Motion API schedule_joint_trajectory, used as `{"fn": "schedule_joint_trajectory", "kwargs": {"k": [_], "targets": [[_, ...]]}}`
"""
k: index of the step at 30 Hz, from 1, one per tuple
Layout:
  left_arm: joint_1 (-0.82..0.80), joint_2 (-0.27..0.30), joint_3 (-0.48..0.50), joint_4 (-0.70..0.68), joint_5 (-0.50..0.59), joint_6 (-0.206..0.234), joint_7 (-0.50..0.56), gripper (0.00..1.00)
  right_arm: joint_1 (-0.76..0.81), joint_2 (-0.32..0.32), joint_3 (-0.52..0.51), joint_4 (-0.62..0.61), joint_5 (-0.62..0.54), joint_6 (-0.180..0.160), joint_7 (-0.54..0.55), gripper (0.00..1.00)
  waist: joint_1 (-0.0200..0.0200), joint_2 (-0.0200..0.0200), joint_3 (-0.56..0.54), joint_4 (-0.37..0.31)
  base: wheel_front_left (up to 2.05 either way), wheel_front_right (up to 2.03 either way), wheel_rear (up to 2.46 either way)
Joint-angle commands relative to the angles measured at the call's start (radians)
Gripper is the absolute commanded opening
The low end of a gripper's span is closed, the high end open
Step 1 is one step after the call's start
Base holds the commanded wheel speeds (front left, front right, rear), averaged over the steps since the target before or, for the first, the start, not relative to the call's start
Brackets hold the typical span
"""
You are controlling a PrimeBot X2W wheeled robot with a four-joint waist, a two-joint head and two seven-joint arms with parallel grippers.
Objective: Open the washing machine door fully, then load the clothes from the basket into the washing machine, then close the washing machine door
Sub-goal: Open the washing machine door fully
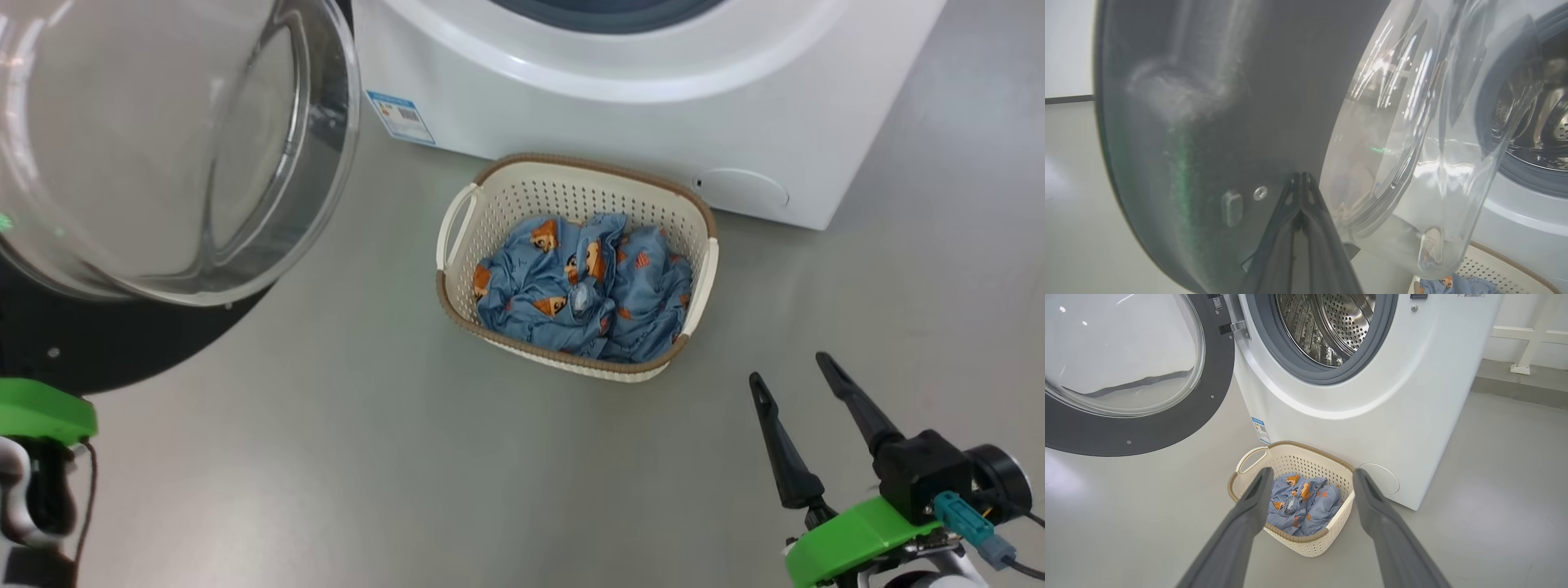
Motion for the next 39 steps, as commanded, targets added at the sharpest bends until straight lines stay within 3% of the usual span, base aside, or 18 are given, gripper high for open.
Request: {"fn": "schedule_joint_trajectory", "kwargs": {"k": [1, 20, 29, 39], "targets": [[-0.045, 0.078, 0.050, -0.003, -0.005, 0.000, -0.010, 0.00, -0.030, 0.002, 0.027, -0.038, -0.017, 0.002, 0.005, 1.00, 0.0000, 0.0000, 0.029, -0.001, 0.00, 0.00, 0.00], [-0.243, 0.183, 0.167, 0.260, 0.023, -0.065, -0.023, 0.00, -0.025, -0.037, 0.014, -0.151, -0.068, 0.002, 0.094, 1.00, 0.0000, 0.0000, 0.140, 0.030, 0.00, 0.00, 0.00], [-0.267, 0.176, 0.206, 0.290, 0.090, -0.099, -0.023, 0.00, -0.023, -0.038, 0.022, -0.156, -0.066, 0.002, 0.096, 1.00, 0.0000, 0.0000, 0.138, 0.030, 0.00, 0.00, 0.00], [-0.241, 0.147, 0.219, 0.258, 0.185, -0.138, -0.023, 0.00, -0.033, -0.016, 0.030, -0.093, -0.037, 0.002, 0.034, 1.00, 0.0000, 0.0000, 0.061, 0.008, 0.00, 0.00, 0.00]]}}
